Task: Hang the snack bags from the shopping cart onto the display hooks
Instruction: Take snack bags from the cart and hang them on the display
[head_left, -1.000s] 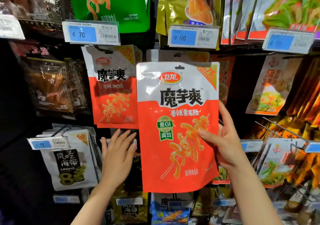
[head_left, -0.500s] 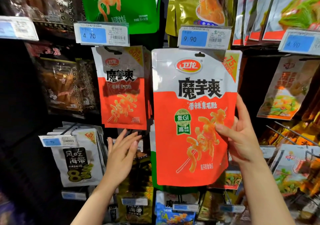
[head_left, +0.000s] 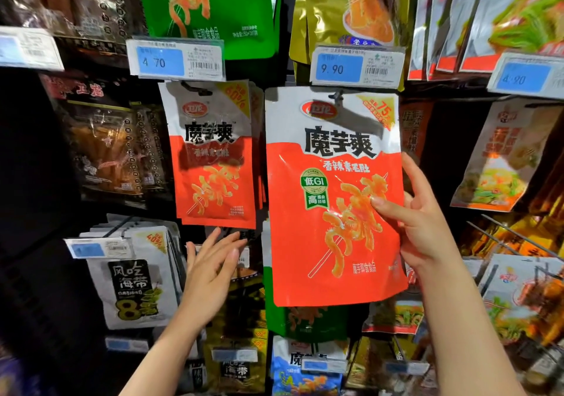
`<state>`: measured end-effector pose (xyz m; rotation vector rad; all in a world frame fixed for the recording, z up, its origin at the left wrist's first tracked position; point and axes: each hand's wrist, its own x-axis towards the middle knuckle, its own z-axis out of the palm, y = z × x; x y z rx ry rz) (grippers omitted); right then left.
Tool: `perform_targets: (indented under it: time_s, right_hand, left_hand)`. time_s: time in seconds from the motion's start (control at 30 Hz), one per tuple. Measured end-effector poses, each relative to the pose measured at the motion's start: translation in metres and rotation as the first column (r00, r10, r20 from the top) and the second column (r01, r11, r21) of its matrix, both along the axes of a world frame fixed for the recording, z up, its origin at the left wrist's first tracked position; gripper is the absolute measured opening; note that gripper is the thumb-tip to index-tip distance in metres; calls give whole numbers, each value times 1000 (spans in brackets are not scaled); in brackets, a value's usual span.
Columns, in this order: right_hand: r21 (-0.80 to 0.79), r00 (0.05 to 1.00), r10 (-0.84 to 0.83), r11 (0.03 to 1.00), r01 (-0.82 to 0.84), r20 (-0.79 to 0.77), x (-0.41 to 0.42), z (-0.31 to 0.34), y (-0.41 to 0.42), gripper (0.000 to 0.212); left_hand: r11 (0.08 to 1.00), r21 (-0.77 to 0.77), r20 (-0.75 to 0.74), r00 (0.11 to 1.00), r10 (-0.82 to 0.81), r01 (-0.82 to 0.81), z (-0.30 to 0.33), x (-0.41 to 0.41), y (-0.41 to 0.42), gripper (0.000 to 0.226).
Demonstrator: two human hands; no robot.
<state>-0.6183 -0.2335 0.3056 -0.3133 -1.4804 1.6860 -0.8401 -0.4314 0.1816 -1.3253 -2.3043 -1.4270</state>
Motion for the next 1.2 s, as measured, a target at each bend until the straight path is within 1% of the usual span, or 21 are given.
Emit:
perform_targets:
  time_s: [0.07, 0.17, 0.27, 0.3, 0.43, 0.57, 0.67, 0.77, 0.87, 0.93, 1.03, 1.13, 1.2]
  right_hand:
    - [-3, 1000, -22, 1000, 22, 16, -3, 0, 3, 83]
    - [8, 993, -102, 995, 101, 55, -19, -3, 13, 82]
    - [1, 985, -147, 989, 147, 87, -41, -5, 29, 93]
    - [6, 982, -163, 987, 163, 93, -48, -5, 34, 93]
    - [58, 960, -259, 966, 254, 106, -72, -7, 45, 76]
    - [133, 917, -368, 928, 349, 157, -88, -16, 54, 75]
    - [202, 880, -420, 903, 379, 224, -94, -24, 65, 75]
    - [241, 866, -429, 896, 372, 258, -97, -29, 73, 75]
    - [248, 850, -438, 893, 374, 294, -97, -35, 78, 72]
    - [251, 837, -447, 890, 380, 316, -98, -39, 79, 72]
    - [219, 833, -446, 893, 392, 328, -99, -44, 81, 77]
    - [221, 838, -433, 899, 377, 332, -95, -44, 75, 72]
    - [224, 837, -422, 905, 362, 349, -90, -44, 72, 73]
  left_hand:
    - [1000, 4, -10, 1000, 8, -8, -1, 0, 1, 48]
    - [1000, -3, -37, 999, 21, -21, -3, 1, 1, 49]
    - [999, -19, -88, 996, 30, -31, -5, 1, 1, 47]
    - [999, -23, -100, 994, 33, -36, -5, 1, 0, 46]
    - [999, -21, -125, 991, 39, -42, -7, 0, 0, 46]
    - [998, -33, -153, 987, 42, -48, -8, 1, -1, 43]
    - [996, -66, -231, 972, 48, -65, -10, 2, -2, 48]
    - [987, -120, -347, 936, 61, -109, -16, 1, -2, 54]
    - [973, -183, -415, 908, 53, -140, -18, 0, -3, 55]
    - [964, -216, -434, 899, 49, -157, -18, -1, -4, 56]
    - [952, -256, -443, 896, 42, -171, -18, -1, -4, 57]
    - [950, -262, -446, 894, 36, -169, -18, -1, -4, 58]
    - [953, -248, -421, 905, 53, -172, -17, 2, -4, 58]
